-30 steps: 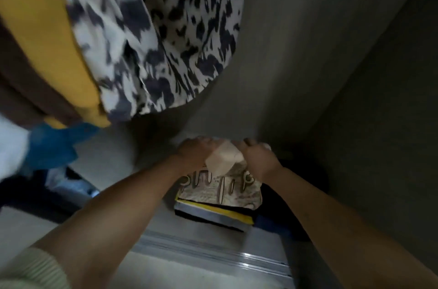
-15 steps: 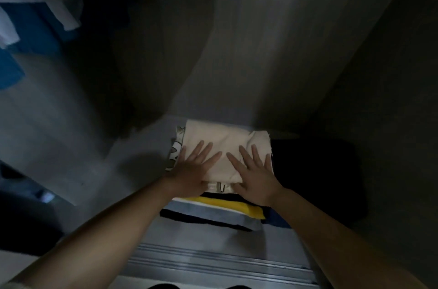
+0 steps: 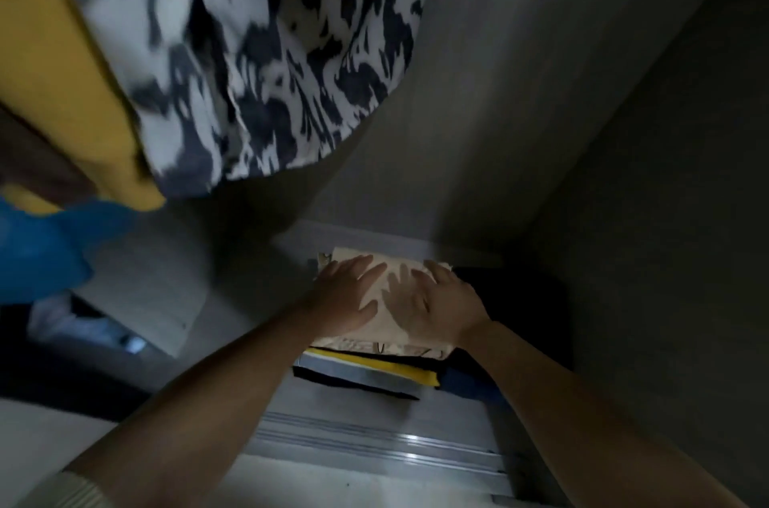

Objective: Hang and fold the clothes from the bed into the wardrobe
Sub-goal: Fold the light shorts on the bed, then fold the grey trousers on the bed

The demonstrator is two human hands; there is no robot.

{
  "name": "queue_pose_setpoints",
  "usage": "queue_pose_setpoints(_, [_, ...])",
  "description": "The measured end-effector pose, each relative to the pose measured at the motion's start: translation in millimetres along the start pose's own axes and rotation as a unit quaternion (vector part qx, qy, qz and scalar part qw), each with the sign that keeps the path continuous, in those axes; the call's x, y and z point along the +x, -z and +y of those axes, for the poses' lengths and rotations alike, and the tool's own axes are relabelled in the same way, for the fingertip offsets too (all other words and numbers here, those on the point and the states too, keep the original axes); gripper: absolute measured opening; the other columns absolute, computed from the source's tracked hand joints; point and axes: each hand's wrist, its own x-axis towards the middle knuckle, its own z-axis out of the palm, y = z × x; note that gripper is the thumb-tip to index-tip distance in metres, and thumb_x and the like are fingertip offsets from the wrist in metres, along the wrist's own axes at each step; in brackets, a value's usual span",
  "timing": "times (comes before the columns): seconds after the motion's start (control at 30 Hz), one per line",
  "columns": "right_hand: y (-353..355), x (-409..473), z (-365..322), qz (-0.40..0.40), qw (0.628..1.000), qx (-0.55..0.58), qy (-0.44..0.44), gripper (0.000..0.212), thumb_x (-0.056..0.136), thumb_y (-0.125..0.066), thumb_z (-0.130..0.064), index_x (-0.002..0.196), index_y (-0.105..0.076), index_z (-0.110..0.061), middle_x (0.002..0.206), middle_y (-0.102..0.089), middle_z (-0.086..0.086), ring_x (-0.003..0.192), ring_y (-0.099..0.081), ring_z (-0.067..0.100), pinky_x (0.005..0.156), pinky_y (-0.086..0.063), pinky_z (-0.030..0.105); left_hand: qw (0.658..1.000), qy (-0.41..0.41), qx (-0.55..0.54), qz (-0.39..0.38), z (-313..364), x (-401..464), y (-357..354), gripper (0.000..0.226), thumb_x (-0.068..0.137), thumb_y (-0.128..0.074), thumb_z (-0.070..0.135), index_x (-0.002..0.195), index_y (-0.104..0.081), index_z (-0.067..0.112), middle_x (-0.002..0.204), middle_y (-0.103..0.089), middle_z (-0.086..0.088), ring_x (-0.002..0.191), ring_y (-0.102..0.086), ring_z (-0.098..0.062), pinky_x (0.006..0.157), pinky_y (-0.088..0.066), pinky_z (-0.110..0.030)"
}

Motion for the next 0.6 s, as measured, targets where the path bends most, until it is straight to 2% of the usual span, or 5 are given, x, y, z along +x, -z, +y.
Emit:
queue_pose_setpoints(0.07, [35.7,-20.6,-9.7,0.01,1.0,-0.018,0.003,0.051,0.1,-0.033,-0.038,0.147,-0.03,-0.02,0.158,-0.019,0.005,0.138,-0.031,0.026,0.101,-0.04,0.037,0.999,-0.015,-0.013,0.037,15.8,-16.5,30.0,0.065,0.093,-0.05,0.038,0.15,-0.026,0.021,0.155,-0.027,-0.006,0.14,-0.029,-0.02,0.112,-0.02,-0.031])
queue_pose_setpoints(0.23, [123.8,-77.3,-40.6,0.023,0.999,-0.006,-0.032,0.041,0.102,-0.032,-0.035,0.138,-0.043,-0.018,0.149,-0.032,0.005,0.128,-0.04,0.026,0.092,-0.046,0.034,1.0,-0.018,-0.004,0.009,66.0,-49.9,124.1,0.058,0.094,-0.044,0.036,0.149,-0.029,0.022,0.15,-0.035,-0.003,0.133,-0.038,-0.022,0.106,-0.028,-0.034])
queue_pose_setpoints(0.33, [174.9,-118.3,-55.8,0.025,0.998,0.004,-0.053,0.04,0.102,-0.032,-0.035,0.132,-0.049,-0.015,0.143,-0.038,0.007,0.123,-0.044,0.026,0.089,-0.048,0.034,0.999,0.002,-0.045,0.007,101.2,-72.9,188.7,0.044,0.096,-0.04,0.034,0.138,-0.043,0.019,0.134,-0.051,-0.005,0.116,-0.052,-0.024,0.084,-0.042,-0.034])
queue_pose_setpoints(0.47, [232.1,-181.0,-74.3,0.004,0.997,0.02,-0.074,0.038,0.101,-0.035,-0.032,0.13,-0.05,-0.014,0.14,-0.04,0.008,0.12,-0.047,0.027,0.087,-0.048,0.035,0.998,-0.004,-0.058,0.009,140.9,-108.8,262.3,0.031,0.099,-0.037,0.033,0.117,-0.051,0.014,0.114,-0.06,-0.008,0.09,-0.06,-0.028,0.063,-0.041,-0.032])
queue_pose_setpoints(0.6, [264.9,-242.5,-86.6,0.024,0.992,0.027,-0.121,0.034,0.099,-0.037,-0.031,0.121,-0.057,-0.014,0.124,-0.052,0.01,0.107,-0.055,0.029,0.078,-0.048,0.034,0.999,-0.015,-0.034,0.024,175.7,-142.5,305.3,0.035,0.099,-0.036,0.034,0.126,-0.051,0.018,0.112,-0.063,-0.006,0.088,-0.062,-0.026,0.063,-0.04,-0.029])
